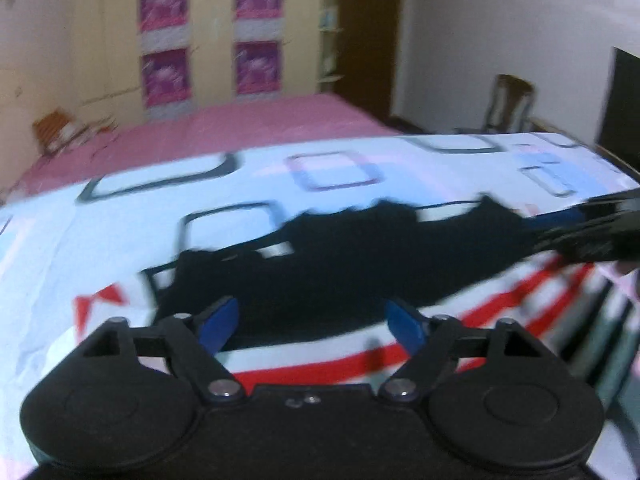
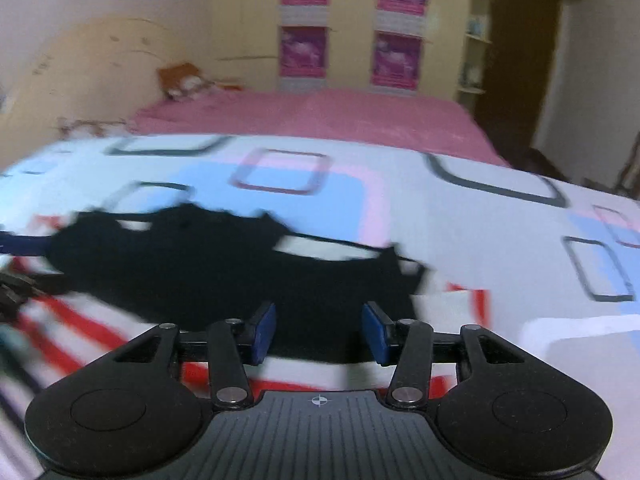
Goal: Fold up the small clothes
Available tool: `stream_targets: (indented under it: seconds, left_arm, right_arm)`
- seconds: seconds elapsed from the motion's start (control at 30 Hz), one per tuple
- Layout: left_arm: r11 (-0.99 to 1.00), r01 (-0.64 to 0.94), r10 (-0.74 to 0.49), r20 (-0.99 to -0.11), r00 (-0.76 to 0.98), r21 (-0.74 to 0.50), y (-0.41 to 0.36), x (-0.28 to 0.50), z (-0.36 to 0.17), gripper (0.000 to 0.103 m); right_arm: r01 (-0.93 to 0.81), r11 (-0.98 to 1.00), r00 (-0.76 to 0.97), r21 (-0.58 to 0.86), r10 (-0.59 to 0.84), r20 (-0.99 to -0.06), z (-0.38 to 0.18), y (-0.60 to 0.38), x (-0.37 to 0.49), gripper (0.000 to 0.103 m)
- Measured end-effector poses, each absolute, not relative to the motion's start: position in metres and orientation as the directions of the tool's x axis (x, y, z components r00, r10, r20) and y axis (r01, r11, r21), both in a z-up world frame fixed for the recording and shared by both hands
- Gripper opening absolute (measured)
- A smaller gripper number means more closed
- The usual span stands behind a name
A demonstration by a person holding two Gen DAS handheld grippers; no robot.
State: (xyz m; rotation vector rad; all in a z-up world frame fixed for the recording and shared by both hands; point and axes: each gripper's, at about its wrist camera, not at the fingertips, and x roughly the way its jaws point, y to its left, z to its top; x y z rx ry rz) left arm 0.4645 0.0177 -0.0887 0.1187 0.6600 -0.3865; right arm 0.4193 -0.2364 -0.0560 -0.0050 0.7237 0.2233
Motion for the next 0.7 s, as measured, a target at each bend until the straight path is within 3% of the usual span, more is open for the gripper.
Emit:
stream_targets:
  seconds: [0.13, 0.27, 0.4, 0.53, 0.63, 0.7]
  left_arm:
    - [0.896, 0.437, -0.378, -0.657, 0.653, -0.081, -0.008, 0.453, -0.103, 0.079]
    - [0.906, 0.412, -0.369, -0.666, 0.649, -0.101, -0.004, 0.448, -0.115, 0.078]
    - [0.924, 0.375, -0.328, -0.667, 0.669, -0.077, 0.021, 0.439, -0.102, 0.078]
    - [0.959, 0.284, -0.201, -0.693, 0.692, 0.007, 0.060, 0.423, -0.108, 0.081]
    - [0.964, 0.267, -0.203, -0.679, 0.705, -0.012, 0.079, 0.412, -0.111, 0.080]
    - [0.968, 0.251, -0.167, -0.685, 0.709, 0.024, 0.069, 0.410, -0.104, 0.076]
  right_arm:
    - [-0.345, 0.936, 0.670, 0.063, 0.293, -0.682, -0.069, -0.196, 0.401, 0.048]
    - [-0.362, 0.932, 0.676, 0.003, 0.265, -0.687, -0.086, -0.181, 0.391, 0.048]
    - [-0.295, 0.955, 0.669, 0.023, 0.223, -0.709, -0.078, -0.210, 0.390, 0.048]
    - [-0.145, 0.987, 0.658, 0.065, 0.146, -0.738, -0.082, -0.273, 0.371, 0.047]
    - [-0.107, 0.991, 0.673, 0.078, 0.130, -0.729, -0.085, -0.296, 0.351, 0.047]
    - [-0.100, 0.994, 0.675, 0.038, 0.096, -0.732, -0.079, -0.288, 0.347, 0.048]
